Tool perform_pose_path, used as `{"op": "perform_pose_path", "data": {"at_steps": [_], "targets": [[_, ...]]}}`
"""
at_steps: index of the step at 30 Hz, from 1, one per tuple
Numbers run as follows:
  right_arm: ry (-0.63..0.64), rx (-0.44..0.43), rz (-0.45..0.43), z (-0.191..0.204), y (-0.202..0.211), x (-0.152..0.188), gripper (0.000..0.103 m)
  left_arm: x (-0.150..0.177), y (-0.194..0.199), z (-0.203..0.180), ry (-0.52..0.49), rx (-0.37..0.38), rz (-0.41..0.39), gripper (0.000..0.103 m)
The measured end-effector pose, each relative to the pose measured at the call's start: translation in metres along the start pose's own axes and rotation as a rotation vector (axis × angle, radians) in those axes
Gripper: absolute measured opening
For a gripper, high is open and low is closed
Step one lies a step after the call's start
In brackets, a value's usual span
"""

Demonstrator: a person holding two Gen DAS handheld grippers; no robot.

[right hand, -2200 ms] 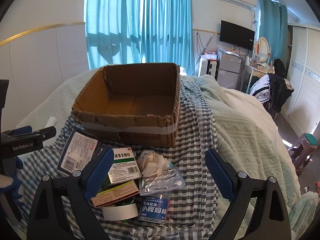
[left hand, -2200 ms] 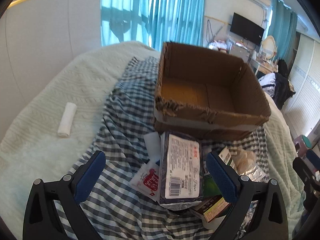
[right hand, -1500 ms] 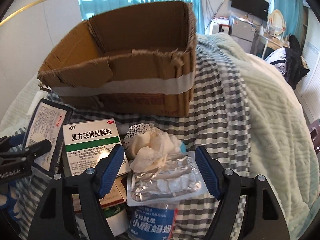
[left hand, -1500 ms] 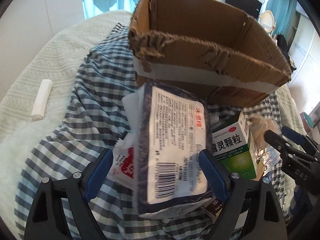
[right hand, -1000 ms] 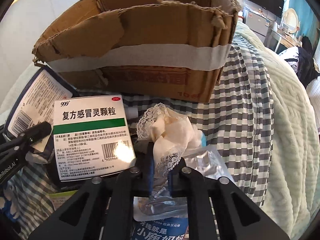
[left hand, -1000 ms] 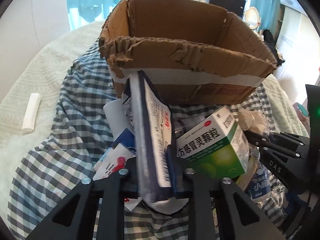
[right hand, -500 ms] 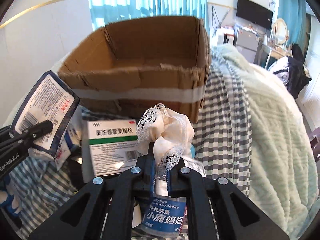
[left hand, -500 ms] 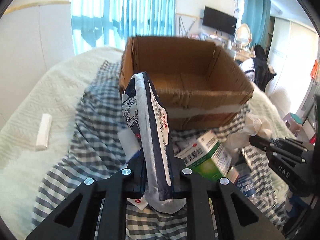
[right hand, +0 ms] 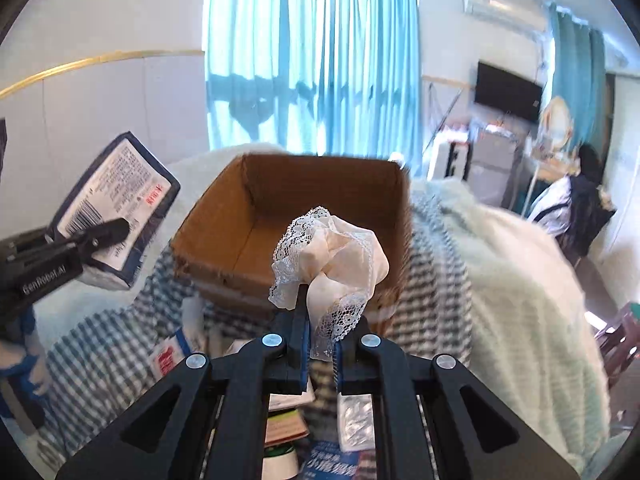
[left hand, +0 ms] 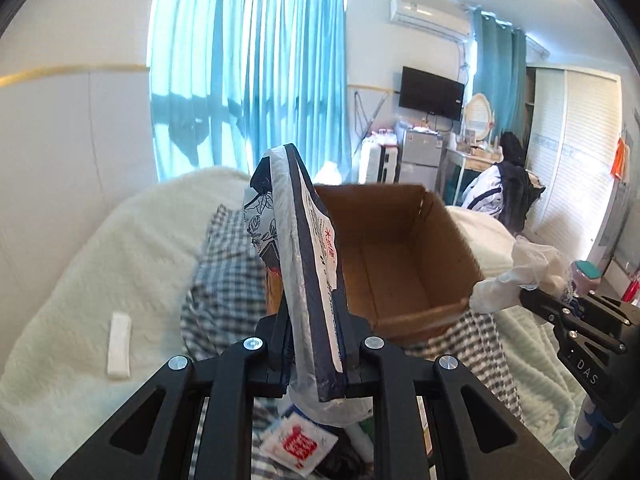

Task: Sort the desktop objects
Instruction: 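Carry both held items over the cardboard box and release them inside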

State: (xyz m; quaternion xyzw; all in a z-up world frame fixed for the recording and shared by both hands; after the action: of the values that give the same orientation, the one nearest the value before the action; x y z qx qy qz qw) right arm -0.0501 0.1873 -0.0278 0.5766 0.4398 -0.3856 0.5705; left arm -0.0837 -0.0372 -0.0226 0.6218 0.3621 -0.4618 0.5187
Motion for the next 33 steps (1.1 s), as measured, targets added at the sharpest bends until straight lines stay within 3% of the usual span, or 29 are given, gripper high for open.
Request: {"op": "perform_pose_path", "data": {"at_steps": [14,22,28,33], "targets": [[0.046,-0.003,-0.145,0.014,0.004,-0.067,0.008,-0.053,-0.022,-0.003,0.050,0.020,-0.068,0.017],[0.005,0.005,-0.176,0.011,-0.020,-0.089,0.008,-0.068,-0.041,-0.005,0.002,-0.011,-0.092,0.017],[0.006,0.014,-0.165,0.005,-0.047,-0.090,0.008,-0.062,-0.074,-0.007,0.002,0.004,-0.040,0.017],[-0.008,0.030,-0.106,-0.007,-0.090,-0.076,0.008,-0.048,-0.113,-0.015,-0.004,0.030,0.042,0.017]]}}
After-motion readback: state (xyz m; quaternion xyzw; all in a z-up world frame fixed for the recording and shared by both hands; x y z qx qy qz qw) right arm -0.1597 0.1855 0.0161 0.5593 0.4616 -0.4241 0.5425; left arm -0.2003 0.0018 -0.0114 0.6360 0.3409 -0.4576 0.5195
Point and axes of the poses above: each gripper's, at about its wrist camera, not at the fingertips, and y roughly against the way its jaws point, z to its left, x to its underside, the point moved 1 cm from there along -y, roughly the way its jaws point, and after that the axes turned 12 degrees about -z, right-handed, at the moved point
